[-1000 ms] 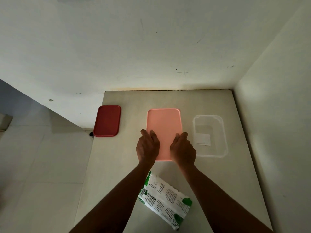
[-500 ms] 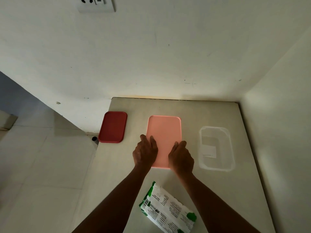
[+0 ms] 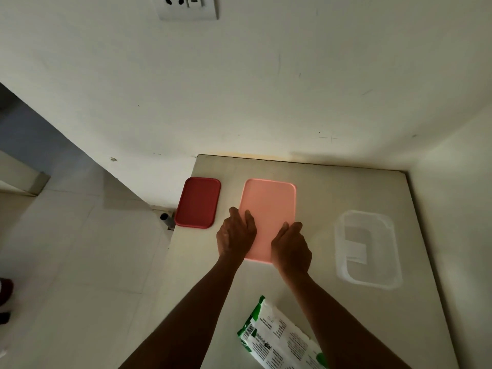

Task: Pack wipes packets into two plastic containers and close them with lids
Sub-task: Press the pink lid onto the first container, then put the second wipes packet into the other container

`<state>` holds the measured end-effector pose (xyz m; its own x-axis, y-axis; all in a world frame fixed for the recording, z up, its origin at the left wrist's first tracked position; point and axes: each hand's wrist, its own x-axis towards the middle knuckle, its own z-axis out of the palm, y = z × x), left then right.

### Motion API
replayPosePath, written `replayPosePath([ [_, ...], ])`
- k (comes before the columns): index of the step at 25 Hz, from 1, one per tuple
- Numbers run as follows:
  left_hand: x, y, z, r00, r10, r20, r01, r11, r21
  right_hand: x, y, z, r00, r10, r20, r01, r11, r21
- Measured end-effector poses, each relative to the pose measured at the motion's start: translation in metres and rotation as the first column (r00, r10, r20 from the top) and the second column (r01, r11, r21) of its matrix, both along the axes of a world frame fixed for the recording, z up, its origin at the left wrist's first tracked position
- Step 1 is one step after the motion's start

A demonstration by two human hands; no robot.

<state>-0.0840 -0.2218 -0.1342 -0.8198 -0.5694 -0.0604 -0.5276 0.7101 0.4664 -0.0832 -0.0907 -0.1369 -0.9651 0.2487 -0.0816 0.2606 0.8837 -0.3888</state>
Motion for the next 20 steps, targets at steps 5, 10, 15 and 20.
replayPosePath([
  [5, 0.009, -0.001, 0.014, 0.992, 0.102, -0.071, -0.091, 0.987, 0.134, 0.0, 0.007, 0.01, 0.994, 0.06, 0.088, -0.049, 0.992, -0.119],
  [10, 0.065, 0.005, 0.025, 0.921, 0.367, -0.128, -0.324, 0.907, 0.27, 0.024, 0.059, 0.027, 0.929, 0.115, 0.352, 0.01, 0.942, -0.336],
  [15, 0.141, 0.03, 0.017, 0.916, 0.399, 0.049, -0.399, 0.886, 0.235, 0.093, 0.112, 0.02, 0.839, 0.337, 0.427, -0.171, 0.909, -0.381],
  [20, 0.196, 0.059, 0.011, 0.912, 0.205, 0.355, -0.289, 0.936, 0.203, 0.148, 0.129, 0.02, 0.706, 0.484, 0.518, -0.341, 0.872, -0.35],
])
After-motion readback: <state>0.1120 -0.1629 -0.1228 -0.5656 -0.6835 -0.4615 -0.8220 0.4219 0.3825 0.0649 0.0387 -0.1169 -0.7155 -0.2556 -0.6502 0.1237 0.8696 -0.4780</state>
